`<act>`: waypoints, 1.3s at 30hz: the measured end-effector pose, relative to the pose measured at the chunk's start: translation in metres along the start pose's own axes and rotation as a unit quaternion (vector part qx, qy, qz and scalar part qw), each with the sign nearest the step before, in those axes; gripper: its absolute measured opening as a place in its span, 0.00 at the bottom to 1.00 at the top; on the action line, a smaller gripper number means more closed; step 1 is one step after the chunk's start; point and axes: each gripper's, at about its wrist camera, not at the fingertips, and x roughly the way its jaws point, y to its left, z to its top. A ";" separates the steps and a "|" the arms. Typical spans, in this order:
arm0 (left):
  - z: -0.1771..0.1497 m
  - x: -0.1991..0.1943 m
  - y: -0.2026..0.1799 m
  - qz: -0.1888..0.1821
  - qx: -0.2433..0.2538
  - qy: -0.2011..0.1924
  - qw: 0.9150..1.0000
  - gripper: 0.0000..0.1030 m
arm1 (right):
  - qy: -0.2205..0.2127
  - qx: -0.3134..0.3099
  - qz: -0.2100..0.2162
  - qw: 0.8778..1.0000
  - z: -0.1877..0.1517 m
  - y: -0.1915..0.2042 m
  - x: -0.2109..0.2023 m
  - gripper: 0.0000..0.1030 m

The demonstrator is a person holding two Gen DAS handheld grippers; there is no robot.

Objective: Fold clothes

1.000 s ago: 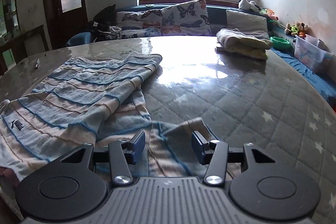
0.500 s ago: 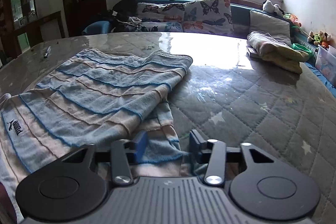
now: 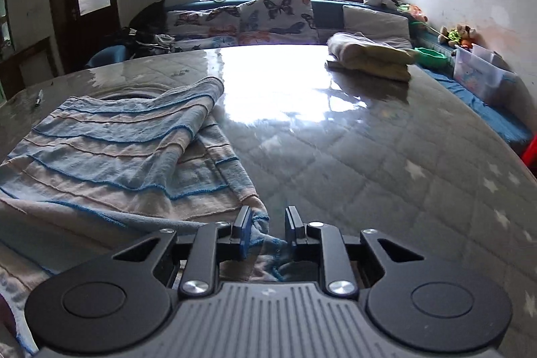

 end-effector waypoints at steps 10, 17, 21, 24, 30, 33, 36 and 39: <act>0.017 -0.006 -0.005 -0.023 0.005 0.002 1.000 0.11 | 0.001 -0.005 0.028 1.000 0.018 0.002 -0.002 0.25; 0.050 -0.003 -0.044 -0.078 0.037 -0.028 0.996 0.11 | 0.012 -0.040 0.046 0.998 0.033 0.018 0.034 0.33; 0.073 0.014 -0.082 -0.109 0.062 -0.033 0.992 0.13 | 0.013 -0.048 0.051 0.997 0.041 0.022 0.045 0.36; 0.085 0.034 -0.106 -0.123 0.077 -0.028 0.989 0.15 | 0.013 -0.050 0.056 0.997 0.045 0.025 0.051 0.37; 0.103 0.076 -0.141 -0.109 0.108 -0.023 0.988 0.36 | 0.009 -0.071 0.057 0.996 0.053 0.035 0.061 0.36; 0.109 0.093 -0.150 -0.105 0.117 -0.018 0.987 0.43 | 0.008 -0.076 0.061 0.995 0.055 0.038 0.064 0.35; 0.115 0.111 -0.160 -0.101 0.126 -0.013 0.987 0.47 | 0.006 -0.078 0.066 0.995 0.058 0.039 0.069 0.34; 0.115 0.120 -0.164 -0.108 0.134 -0.005 0.985 0.46 | 0.005 -0.077 0.072 0.994 0.061 0.040 0.072 0.24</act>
